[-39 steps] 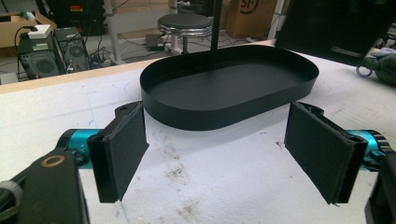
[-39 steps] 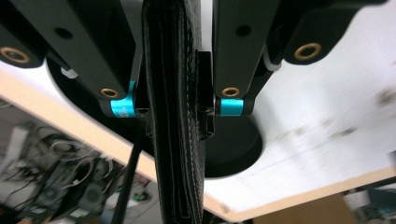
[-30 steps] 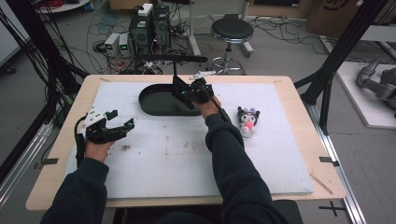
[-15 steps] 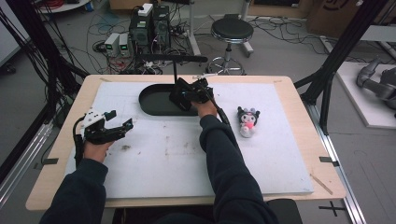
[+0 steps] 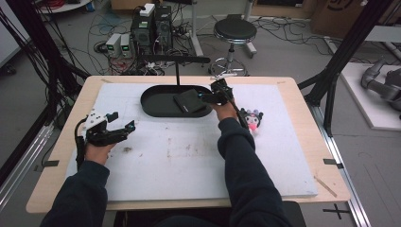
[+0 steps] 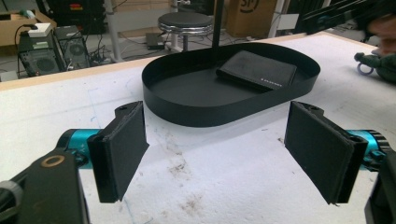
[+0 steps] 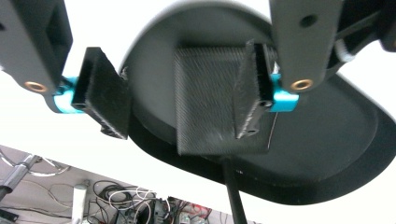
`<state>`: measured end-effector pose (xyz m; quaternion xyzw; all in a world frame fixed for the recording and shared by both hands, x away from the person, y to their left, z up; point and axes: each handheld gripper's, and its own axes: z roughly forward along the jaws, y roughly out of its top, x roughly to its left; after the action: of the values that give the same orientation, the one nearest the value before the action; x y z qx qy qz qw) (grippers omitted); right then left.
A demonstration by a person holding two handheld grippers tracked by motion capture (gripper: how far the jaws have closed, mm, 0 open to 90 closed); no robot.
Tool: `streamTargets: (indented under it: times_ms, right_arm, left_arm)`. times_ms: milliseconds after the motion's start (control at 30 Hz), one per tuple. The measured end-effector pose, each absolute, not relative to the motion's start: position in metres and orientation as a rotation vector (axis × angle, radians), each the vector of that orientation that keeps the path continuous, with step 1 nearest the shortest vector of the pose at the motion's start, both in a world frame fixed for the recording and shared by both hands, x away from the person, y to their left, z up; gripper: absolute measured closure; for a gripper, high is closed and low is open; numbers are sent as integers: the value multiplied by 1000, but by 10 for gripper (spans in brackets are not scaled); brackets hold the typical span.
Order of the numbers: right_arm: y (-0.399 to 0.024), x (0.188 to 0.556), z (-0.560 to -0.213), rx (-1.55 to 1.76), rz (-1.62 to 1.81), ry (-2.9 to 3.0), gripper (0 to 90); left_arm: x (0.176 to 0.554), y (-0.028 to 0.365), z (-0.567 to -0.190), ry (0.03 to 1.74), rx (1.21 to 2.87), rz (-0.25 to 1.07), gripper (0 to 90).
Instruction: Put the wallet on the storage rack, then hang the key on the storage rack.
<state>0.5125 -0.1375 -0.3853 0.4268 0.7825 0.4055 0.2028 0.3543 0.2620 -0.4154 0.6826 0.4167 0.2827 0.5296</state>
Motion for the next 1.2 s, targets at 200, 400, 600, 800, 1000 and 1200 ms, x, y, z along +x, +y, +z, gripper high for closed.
streamTargets:
  times_ms: [200,400,600,800,1000,1200]
  right_arm:
    - [-189,467,-358,1063,1123,2155,284]
    - [-223,432,-348,1038,1121,2106,231]
    - [-246,402,-349,1061,1062,2078,224]
    - [-261,388,-367,1132,1016,2075,221]
    - [-271,385,-381,1208,995,2077,221]
    - [-276,382,-386,1222,985,2053,233]
  left_arm:
    - [354,263,-415,1003,1627,672,209]
    - [355,263,-416,1006,1625,663,209]
    - [354,263,-415,1006,1618,670,209]
    - [354,262,-415,1006,1620,674,209]
    - [354,264,-415,1006,1612,675,209]
    - [354,263,-415,1006,1616,677,209]
